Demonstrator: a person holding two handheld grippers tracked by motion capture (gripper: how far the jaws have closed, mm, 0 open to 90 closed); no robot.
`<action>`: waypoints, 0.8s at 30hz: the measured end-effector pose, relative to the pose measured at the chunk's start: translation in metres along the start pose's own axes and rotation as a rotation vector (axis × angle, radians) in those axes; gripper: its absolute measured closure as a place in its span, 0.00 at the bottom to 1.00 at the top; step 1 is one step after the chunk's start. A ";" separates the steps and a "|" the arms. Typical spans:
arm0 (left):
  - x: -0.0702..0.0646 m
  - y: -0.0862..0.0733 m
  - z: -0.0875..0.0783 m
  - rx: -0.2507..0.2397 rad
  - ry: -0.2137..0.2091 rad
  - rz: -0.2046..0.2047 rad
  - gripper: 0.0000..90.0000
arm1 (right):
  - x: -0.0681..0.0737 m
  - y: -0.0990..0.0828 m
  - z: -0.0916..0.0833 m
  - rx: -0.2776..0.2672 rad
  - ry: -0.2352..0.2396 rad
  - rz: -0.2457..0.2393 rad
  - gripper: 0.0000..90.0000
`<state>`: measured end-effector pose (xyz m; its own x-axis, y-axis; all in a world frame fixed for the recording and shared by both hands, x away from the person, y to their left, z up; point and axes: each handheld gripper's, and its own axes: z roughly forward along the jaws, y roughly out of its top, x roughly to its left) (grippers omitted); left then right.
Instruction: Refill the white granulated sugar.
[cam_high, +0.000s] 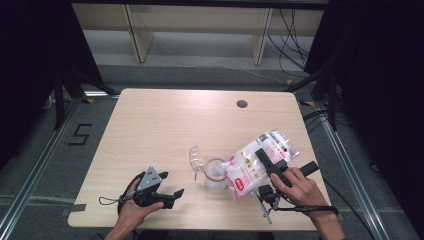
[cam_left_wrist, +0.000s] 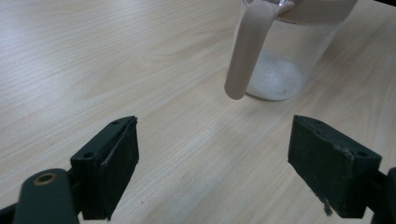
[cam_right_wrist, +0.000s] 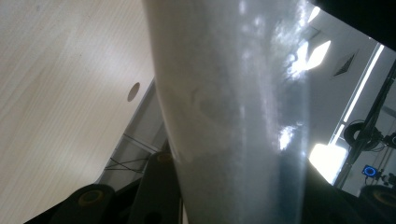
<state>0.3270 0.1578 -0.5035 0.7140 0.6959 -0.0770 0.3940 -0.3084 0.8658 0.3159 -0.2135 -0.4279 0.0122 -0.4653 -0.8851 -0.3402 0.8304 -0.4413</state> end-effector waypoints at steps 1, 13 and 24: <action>0.000 0.000 0.000 -0.004 -0.001 -0.011 0.18 | 0.000 0.000 0.000 0.002 0.000 0.002 0.81; 0.000 0.000 -0.001 -0.006 0.002 -0.009 0.18 | 0.000 0.000 0.000 0.001 0.003 0.001 0.81; -0.001 0.000 0.000 -0.008 0.001 -0.015 0.18 | -0.001 -0.001 -0.001 0.007 0.022 -0.001 0.82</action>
<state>0.3265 0.1576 -0.5031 0.7076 0.7009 -0.0895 0.3998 -0.2928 0.8686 0.3158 -0.2140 -0.4267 -0.0082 -0.4727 -0.8812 -0.3339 0.8319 -0.4431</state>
